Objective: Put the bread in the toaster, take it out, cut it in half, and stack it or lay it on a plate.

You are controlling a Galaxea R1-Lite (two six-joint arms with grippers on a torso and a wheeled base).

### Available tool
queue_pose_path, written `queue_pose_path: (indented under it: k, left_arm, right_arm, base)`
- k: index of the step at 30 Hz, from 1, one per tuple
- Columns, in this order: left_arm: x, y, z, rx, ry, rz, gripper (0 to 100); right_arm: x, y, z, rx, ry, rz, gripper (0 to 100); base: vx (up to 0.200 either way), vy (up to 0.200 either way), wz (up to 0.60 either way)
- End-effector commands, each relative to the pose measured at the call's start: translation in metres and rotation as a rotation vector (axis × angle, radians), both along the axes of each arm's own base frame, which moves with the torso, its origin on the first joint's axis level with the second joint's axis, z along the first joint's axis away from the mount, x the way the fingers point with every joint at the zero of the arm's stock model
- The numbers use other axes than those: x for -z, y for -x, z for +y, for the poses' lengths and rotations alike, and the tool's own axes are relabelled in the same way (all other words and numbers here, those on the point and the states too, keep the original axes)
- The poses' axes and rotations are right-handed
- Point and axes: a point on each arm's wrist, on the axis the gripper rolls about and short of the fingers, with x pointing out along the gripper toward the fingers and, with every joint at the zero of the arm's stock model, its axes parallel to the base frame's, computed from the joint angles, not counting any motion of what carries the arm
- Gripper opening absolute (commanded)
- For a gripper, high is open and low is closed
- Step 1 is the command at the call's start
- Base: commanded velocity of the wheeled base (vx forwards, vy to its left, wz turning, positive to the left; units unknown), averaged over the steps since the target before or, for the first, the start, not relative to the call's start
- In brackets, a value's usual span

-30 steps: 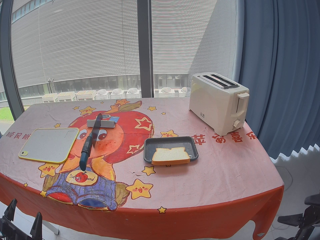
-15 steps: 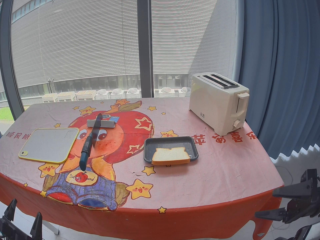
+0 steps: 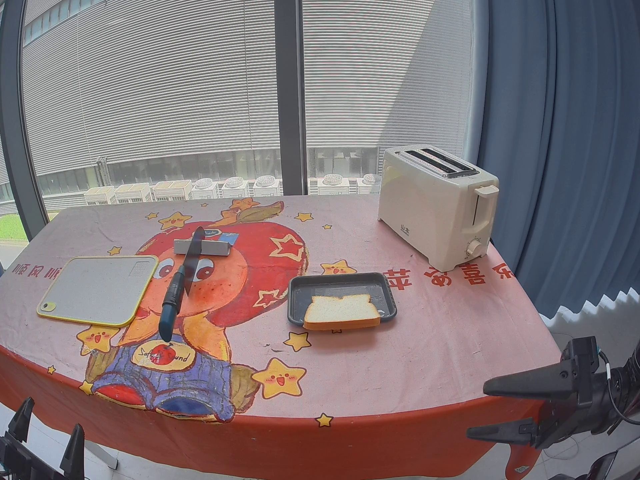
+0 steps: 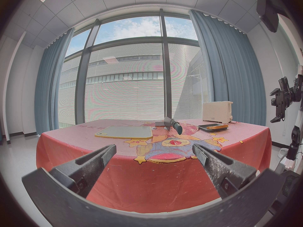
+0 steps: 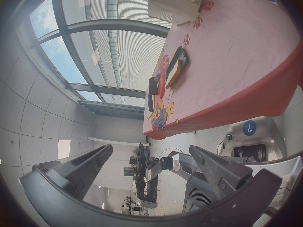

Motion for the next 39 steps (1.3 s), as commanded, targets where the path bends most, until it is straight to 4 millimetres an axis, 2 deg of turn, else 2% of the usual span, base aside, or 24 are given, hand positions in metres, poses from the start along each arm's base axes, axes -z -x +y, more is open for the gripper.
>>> queue_pose_path:
  k: [1, 8, 12, 18, 22, 27, 39]
  left_arm:
    - [0.005, 0.000, 0.000, 0.000, 0.000, 0.000, 100]
    - [0.005, 0.000, 0.000, 0.000, 0.000, 0.000, 100]
    - [0.005, 0.000, 0.000, 0.000, 0.000, 0.000, 100]
    - [0.005, 0.000, 0.000, 0.000, 0.000, 0.000, 100]
    - [0.005, 0.000, 0.000, 0.000, 0.000, 0.000, 100]
    - [0.005, 0.000, 0.000, 0.000, 0.000, 0.000, 100]
    - [0.005, 0.000, 0.000, 0.000, 0.000, 0.000, 100]
  right_arm:
    - [0.004, -0.006, 0.007, -0.009, 0.023, 0.024, 100]
    - [0.005, -0.003, 0.011, -0.032, 0.009, 0.033, 100]
    - [-0.003, -0.010, 0.013, -0.014, -0.021, 0.005, 100]
    - [-0.001, -0.020, 0.021, -0.002, -0.009, 0.032, 100]
    - [-0.007, -0.034, 0.032, 0.007, -0.025, 0.045, 100]
    - [-0.001, -0.044, 0.039, 0.017, -0.030, 0.043, 100]
    - [0.005, -0.052, 0.039, 0.048, -0.072, 0.053, 100]
  base:
    - [0.000, 0.000, 0.00]
    - [0.000, 0.000, 0.00]
    - [0.000, 0.000, 0.00]
    - [0.000, 0.000, 0.00]
    - [0.000, 0.000, 0.00]
    - [0.000, 0.000, 0.00]
    - [0.000, 0.000, 0.00]
